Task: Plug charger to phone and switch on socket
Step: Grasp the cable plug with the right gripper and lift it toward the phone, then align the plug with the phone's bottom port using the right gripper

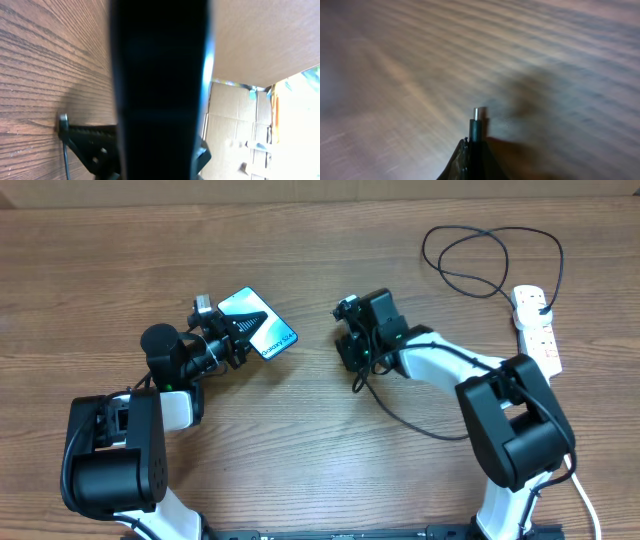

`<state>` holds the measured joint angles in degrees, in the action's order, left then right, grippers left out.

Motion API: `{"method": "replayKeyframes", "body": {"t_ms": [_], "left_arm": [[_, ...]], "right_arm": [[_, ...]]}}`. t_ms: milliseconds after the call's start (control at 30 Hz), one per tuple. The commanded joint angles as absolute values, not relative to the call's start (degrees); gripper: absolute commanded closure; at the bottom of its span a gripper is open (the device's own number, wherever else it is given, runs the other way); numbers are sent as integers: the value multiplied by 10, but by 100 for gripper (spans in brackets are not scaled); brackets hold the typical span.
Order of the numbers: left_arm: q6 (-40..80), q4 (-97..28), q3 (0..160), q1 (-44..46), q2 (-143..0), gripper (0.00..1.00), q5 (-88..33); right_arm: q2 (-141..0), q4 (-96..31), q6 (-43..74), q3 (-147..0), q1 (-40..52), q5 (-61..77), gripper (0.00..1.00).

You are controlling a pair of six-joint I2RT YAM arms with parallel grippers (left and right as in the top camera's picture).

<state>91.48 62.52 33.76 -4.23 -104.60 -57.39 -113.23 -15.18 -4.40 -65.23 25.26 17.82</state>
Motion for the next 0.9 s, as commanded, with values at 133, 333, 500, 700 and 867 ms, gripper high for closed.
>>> {"method": "replayKeyframes", "body": {"t_ms": [133,333,500,700,867], "left_arm": [[879,632,351,-45,-1034,96,-588],[826,632,354,-45,-1034,96,-613],[827,632,354,-45,-1034,95,-610],[849,632,354,-45,-1034,95,-592],[879,632,354,-45,-1034,95,-579]], "right_arm": [[-1050,-218,-26,-683,196,577,96],[-1050,-291,11,-683,187,677,96],[-1050,-350,13,-682,193,722,96],[-1050,-348,20,-662,198,754,96],[-1052,-260,86,-628,200,771,96]]}}
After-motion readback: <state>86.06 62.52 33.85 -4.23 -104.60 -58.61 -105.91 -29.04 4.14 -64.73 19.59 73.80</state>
